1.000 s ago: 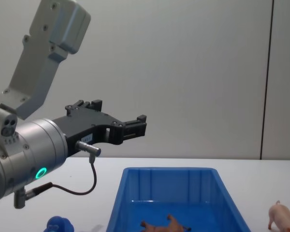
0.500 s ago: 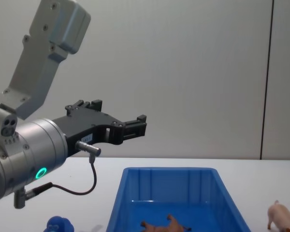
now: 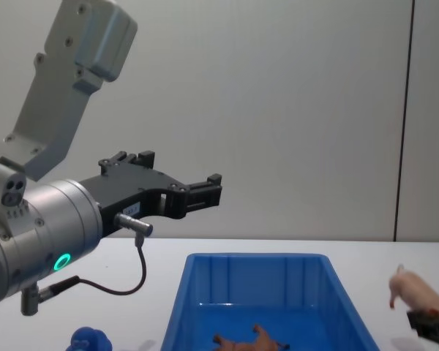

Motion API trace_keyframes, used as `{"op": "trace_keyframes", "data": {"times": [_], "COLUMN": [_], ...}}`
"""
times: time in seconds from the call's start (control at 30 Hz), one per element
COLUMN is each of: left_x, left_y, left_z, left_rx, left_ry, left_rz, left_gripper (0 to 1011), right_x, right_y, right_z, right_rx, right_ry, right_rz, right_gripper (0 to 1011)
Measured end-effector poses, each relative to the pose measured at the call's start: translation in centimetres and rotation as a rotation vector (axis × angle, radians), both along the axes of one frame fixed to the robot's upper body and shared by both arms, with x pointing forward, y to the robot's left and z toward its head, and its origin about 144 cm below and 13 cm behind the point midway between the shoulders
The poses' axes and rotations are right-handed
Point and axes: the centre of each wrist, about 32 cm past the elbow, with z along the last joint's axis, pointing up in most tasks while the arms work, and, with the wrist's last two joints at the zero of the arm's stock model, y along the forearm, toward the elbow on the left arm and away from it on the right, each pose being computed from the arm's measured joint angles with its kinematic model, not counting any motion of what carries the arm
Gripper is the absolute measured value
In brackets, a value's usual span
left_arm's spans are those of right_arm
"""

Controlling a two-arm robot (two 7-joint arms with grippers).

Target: Pick up the two dolls from the table and place them into the box.

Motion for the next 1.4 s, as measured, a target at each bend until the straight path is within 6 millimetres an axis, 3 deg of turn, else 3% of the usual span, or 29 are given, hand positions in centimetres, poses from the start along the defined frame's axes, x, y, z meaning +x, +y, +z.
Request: {"op": "trace_keyframes", "data": {"times": [0.47,0.9,1.13,1.23,1.4], "left_x": [0.0,0.0,0.0,0.0,0.0], "left_y": [0.0,0.0,0.0,0.0,0.0], "left_z": [0.0,0.0,0.0,0.0,0.0], "left_rx": [0.000,0.000,0.000,0.000,0.000], "left_ry": [0.000,0.000,0.000,0.000,0.000], "left_rz": [0.000,0.000,0.000,0.000,0.000], "left_gripper": [1001,1001,1001,1001,1001], "right_x": [-0.3,0.6,1.0,1.1,1.3], "right_y": [1.3,5.0,6.4,6.9,7.0], "right_z": [2.9,5.6,5.9,5.9,6.0], "right_rx": [0.070,0.114,0.109,0.106,0.105], "right_ry": [-0.154,-0.114,-0.086,-0.082,-0.090], "right_rz": [0.081,0.223,0.256,0.266,0.267], "right_gripper": [362,381,576,715,825]}}
